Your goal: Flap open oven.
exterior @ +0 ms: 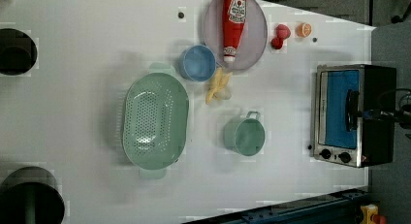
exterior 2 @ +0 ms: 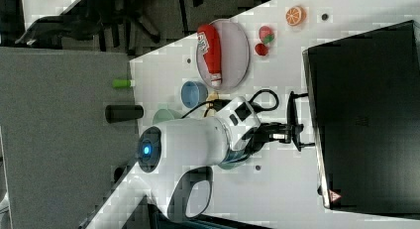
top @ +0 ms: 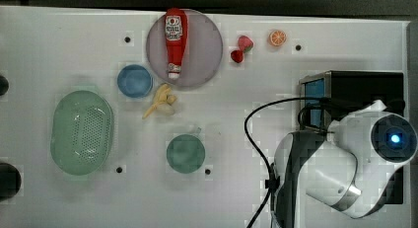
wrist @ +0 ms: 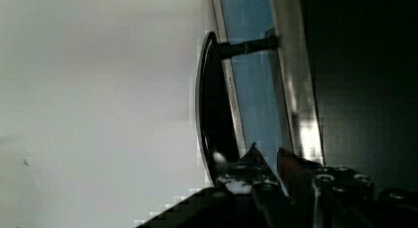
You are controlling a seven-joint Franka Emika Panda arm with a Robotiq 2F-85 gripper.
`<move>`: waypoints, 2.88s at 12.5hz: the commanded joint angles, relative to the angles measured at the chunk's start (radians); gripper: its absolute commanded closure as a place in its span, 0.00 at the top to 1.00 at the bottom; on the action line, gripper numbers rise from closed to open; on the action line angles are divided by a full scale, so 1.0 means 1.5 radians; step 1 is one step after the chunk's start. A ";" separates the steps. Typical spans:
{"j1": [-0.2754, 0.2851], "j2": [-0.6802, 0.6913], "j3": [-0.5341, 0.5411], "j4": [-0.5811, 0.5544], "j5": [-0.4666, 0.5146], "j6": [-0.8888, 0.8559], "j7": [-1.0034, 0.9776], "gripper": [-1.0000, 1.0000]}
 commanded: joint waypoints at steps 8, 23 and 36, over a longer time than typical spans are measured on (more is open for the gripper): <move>0.018 0.026 0.038 -0.044 -0.004 0.063 -0.023 0.17; 0.117 0.150 0.168 -0.078 -0.514 0.050 0.598 0.17; 0.183 0.285 0.167 -0.017 -0.603 0.048 0.793 0.17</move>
